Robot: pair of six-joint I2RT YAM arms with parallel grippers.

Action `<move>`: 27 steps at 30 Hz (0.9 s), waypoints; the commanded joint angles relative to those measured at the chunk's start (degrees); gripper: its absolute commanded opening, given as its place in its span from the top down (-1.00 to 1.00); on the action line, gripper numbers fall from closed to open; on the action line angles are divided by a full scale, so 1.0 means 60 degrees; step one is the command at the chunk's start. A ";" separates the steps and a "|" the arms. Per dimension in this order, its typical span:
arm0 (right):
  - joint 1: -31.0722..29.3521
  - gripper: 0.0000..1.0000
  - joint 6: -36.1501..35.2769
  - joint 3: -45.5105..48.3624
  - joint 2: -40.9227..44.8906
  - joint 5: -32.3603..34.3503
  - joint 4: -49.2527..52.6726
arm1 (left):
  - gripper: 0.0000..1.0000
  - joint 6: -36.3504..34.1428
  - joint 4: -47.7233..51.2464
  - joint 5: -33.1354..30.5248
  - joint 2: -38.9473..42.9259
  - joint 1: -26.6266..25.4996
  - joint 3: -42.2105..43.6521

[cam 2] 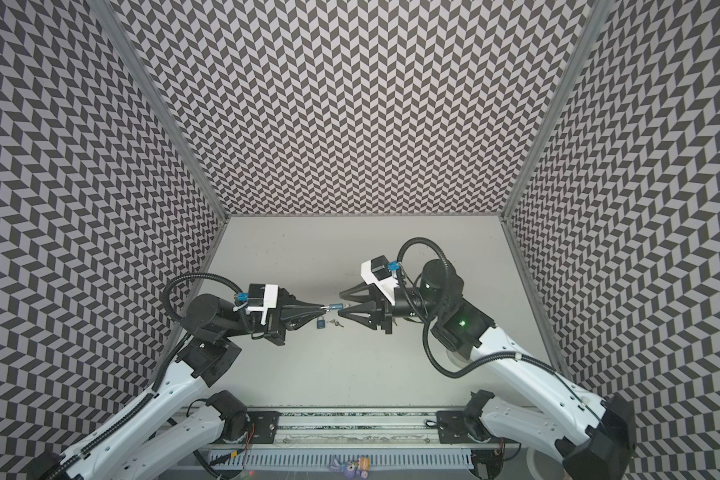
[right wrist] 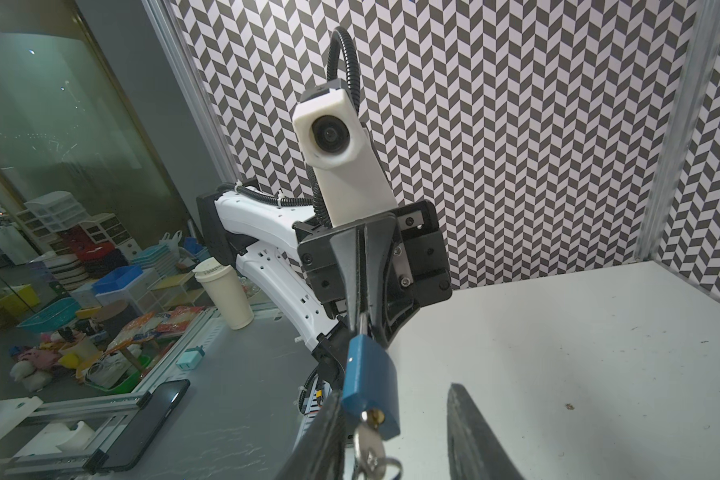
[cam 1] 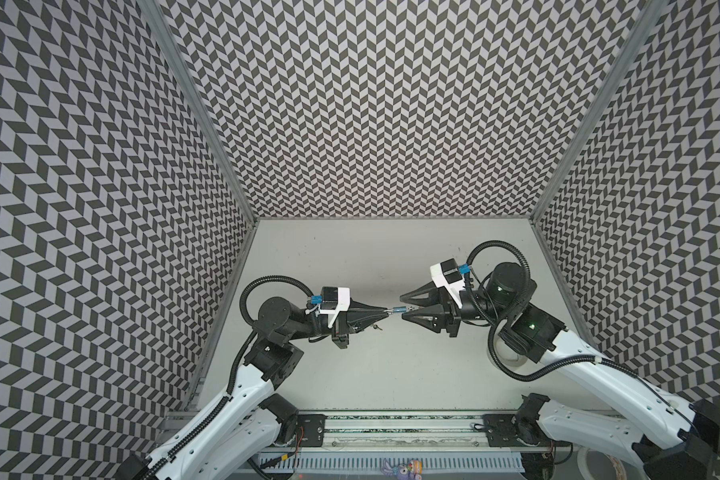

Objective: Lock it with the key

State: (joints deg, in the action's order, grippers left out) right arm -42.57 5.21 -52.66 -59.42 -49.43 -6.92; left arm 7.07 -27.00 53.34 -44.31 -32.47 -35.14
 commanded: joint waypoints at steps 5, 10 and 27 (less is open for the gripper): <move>0.0019 0.52 0.0024 -0.0011 0.0103 -0.0331 -0.0591 | 1.00 0.0125 -0.0333 0.0117 -0.0045 0.0035 -0.0018; 0.0023 0.76 -0.0005 0.0018 0.0118 -0.0346 -0.0579 | 1.00 0.0140 -0.0354 0.0117 -0.0067 0.0037 -0.0033; -0.0603 1.00 -0.0695 -0.0780 -0.0575 0.0603 0.1051 | 1.00 -0.0107 -0.0092 0.0182 -0.0697 -0.0579 -0.0320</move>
State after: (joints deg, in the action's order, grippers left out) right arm -43.31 4.23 -54.85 -59.94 -48.62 -2.50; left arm 7.09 -26.98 53.43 -46.65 -32.80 -35.18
